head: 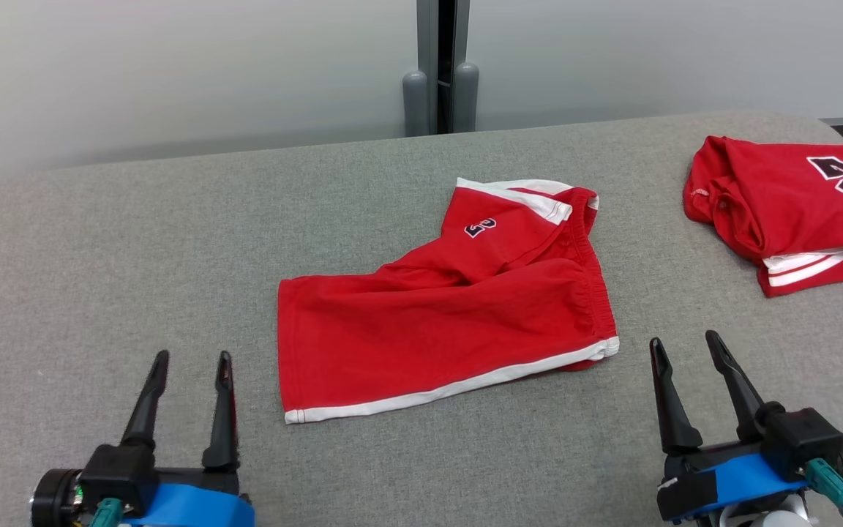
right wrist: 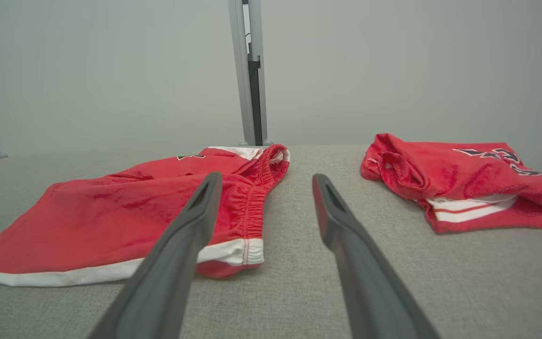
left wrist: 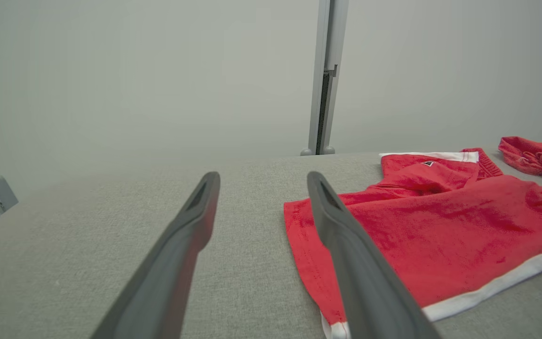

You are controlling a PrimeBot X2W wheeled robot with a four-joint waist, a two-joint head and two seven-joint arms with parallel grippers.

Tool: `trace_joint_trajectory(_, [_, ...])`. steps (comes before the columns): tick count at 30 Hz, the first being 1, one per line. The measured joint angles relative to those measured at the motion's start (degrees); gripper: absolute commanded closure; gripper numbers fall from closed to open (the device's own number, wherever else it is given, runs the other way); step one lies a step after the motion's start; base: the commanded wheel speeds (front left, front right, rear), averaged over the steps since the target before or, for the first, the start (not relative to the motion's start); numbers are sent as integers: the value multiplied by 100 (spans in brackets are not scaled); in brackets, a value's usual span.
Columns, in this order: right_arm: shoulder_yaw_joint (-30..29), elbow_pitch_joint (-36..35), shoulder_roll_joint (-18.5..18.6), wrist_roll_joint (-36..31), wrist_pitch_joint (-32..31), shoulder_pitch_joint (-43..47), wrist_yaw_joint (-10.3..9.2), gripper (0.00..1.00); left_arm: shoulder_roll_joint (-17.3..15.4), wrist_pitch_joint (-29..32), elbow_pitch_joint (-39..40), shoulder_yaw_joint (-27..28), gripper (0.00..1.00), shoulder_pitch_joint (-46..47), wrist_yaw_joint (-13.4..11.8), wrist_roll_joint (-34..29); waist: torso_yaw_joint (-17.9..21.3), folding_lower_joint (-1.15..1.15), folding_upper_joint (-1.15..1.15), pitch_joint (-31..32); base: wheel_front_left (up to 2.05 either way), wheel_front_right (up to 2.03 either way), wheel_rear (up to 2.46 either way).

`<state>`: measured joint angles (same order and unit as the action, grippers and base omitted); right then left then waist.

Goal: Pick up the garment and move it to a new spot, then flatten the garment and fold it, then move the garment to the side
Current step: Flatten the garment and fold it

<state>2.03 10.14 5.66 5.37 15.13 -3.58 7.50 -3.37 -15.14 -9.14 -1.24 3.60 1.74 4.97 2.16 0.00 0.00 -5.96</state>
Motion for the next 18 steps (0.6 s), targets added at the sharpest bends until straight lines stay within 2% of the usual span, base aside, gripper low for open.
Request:
trace_joint_trajectory(8, [331, 675, 218, -22, 1, -602, 1, 0, 40, -1, -869, -588, 0, 448, 269, 16, 32, 0, 0, -283, 0, 0, 0])
trace_joint_trajectory(18, [716, 1644, 331, 93, 0, -1184, 1, 0, 55, -1, -1911, -968, 0, 836, 378, 53, 24, 0, 0, -744, 0, 0, 0])
